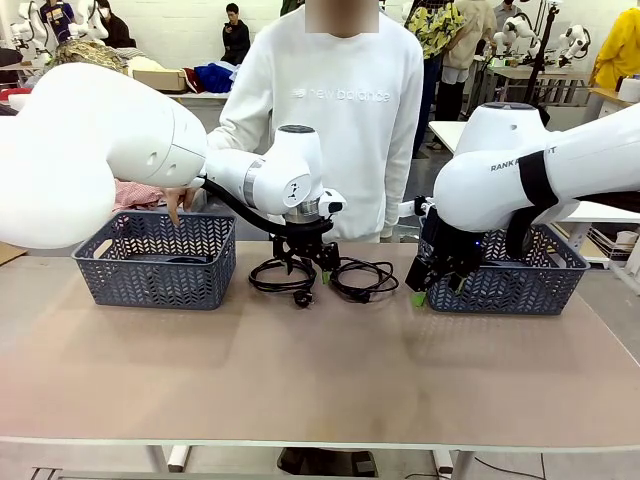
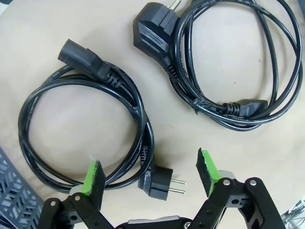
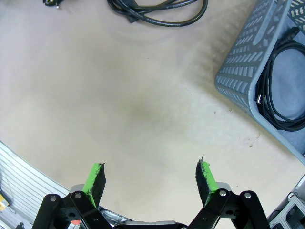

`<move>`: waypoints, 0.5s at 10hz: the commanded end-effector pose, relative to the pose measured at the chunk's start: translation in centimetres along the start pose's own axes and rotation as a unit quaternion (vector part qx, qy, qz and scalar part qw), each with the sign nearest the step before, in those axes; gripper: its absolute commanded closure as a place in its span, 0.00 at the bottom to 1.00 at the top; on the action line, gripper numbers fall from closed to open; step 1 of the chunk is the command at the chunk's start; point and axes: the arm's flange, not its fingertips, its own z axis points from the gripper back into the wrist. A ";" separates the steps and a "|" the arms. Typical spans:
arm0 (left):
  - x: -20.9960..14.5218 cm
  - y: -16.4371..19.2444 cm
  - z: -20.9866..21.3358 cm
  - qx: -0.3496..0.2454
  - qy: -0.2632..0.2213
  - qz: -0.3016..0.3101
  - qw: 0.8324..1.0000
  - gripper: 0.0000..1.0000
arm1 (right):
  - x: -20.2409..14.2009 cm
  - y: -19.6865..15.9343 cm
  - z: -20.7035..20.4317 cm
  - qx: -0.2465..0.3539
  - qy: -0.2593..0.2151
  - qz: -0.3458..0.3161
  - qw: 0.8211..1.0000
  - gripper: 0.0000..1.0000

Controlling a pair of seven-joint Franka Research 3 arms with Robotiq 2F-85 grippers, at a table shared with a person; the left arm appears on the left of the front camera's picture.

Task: Organize the cables according to human instructions.
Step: Pick up a bundle of cables and place it in the basket indicated by the human.

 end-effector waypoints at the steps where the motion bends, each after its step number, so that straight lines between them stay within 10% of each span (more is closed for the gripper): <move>1: 0.0 0.2 0.1 0.000 -0.001 0.001 1.000 0.00 | 0.0 0.0 0.2 0.000 -0.002 0.000 1.000 0.00; 5: 0.3 0.1 -0.3 0.003 -0.001 0.003 1.000 0.00 | 0.0 0.0 0.2 0.000 -0.002 0.000 1.000 0.00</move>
